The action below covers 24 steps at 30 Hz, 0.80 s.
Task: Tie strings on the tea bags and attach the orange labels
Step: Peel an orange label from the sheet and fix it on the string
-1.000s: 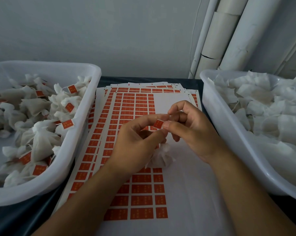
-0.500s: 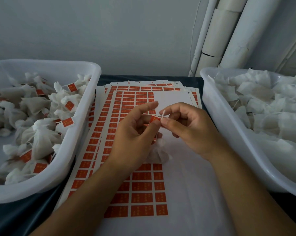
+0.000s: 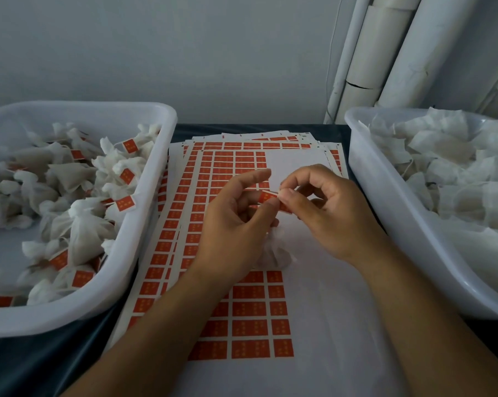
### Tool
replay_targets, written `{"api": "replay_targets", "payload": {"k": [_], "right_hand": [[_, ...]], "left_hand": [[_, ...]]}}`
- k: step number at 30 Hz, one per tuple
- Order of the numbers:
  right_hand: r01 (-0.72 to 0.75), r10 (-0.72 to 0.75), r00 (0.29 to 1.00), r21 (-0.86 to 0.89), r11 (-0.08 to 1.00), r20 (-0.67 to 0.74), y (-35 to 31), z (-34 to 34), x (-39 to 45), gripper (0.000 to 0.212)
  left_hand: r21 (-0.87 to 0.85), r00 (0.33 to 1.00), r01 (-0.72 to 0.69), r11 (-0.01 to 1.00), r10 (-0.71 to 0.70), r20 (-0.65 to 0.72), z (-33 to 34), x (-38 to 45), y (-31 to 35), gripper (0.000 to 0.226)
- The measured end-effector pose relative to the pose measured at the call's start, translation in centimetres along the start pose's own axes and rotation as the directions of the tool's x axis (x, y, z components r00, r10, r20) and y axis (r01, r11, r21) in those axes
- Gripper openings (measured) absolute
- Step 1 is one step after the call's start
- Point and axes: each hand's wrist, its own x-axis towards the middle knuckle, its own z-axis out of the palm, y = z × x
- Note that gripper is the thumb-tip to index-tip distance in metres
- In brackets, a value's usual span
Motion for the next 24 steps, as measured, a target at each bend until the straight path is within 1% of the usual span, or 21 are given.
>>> {"api": "replay_targets", "payload": {"k": [3,6,11,16,19,21,24], "right_hand": [[-0.020,0.020,1.000,0.003,1.000,0.008,0.0,0.1,-0.1,0.002],[-0.027,0.026,0.999,0.041,0.999,0.023,-0.1,0.0,-0.1,0.009],[-0.027,0.027,1.000,0.013,1.000,0.009,-0.3,-0.2,-0.2,0.010],[-0.008,0.008,1.000,-0.020,1.000,-0.010,-0.4,0.0,-0.3,0.010],[-0.005,0.004,1.000,-0.028,1.000,-0.029,-0.4,0.1,-0.3,0.010],[-0.017,0.016,0.999,-0.011,1.000,-0.043,-0.4,0.1,-0.3,0.013],[-0.027,0.027,0.998,0.000,1.000,-0.063,-0.5,0.2,-0.3,0.018]], "left_hand": [[0.012,1.000,-0.019,1.000,0.019,-0.021,0.1,0.0,0.1,0.034],[0.026,0.998,-0.039,0.999,0.040,-0.038,0.1,0.0,0.0,0.035],[0.076,0.996,-0.076,0.994,0.079,-0.040,0.2,0.0,-0.1,0.038],[0.088,0.998,-0.045,0.995,0.047,-0.030,0.2,0.0,-0.2,0.042],[0.104,1.000,0.020,0.994,-0.022,0.019,0.2,0.0,-0.5,0.046],[0.130,0.995,0.069,0.989,-0.077,0.056,0.1,0.1,-0.8,0.039],[0.168,0.989,0.092,0.981,-0.109,0.096,0.2,0.1,-1.2,0.017]]}}
